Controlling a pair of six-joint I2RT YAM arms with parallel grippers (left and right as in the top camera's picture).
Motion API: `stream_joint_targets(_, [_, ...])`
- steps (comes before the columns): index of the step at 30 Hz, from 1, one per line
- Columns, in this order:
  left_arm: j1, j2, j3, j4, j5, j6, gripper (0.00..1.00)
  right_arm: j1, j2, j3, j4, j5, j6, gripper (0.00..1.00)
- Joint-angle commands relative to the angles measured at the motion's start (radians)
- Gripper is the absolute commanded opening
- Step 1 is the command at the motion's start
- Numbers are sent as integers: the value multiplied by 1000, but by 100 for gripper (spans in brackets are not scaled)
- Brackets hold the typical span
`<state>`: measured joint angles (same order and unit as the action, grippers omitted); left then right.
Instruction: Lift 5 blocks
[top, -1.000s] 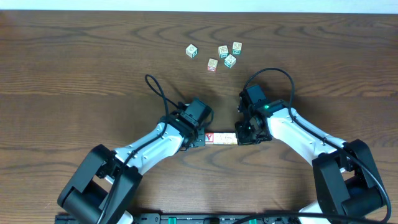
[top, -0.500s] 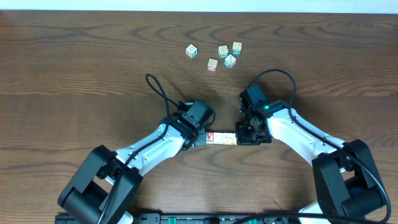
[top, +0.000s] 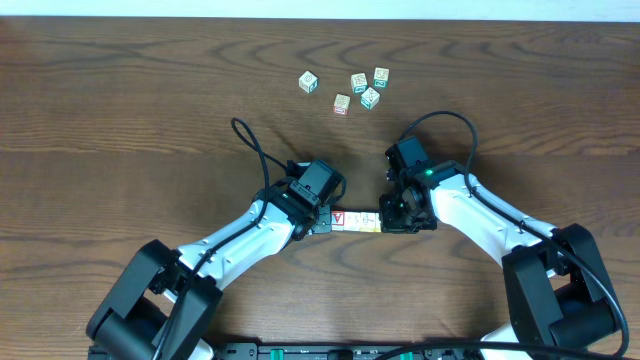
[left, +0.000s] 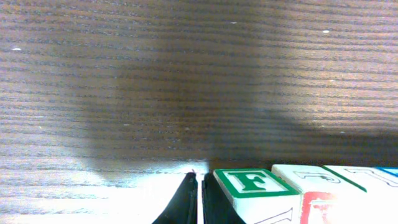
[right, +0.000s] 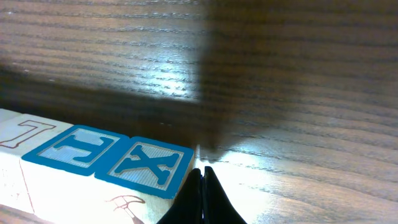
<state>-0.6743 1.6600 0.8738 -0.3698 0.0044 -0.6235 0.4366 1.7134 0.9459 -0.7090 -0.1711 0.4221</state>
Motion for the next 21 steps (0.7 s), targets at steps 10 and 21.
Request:
stream_joint_targets(10, [-39, -27, 14, 63, 189, -3, 7, 35, -21, 35, 27, -285, -8, 1])
stream_joint_targets(21, [-65, -27, 14, 93, 193, -2, 8, 35, -21, 35, 36, -320, 19, 1])
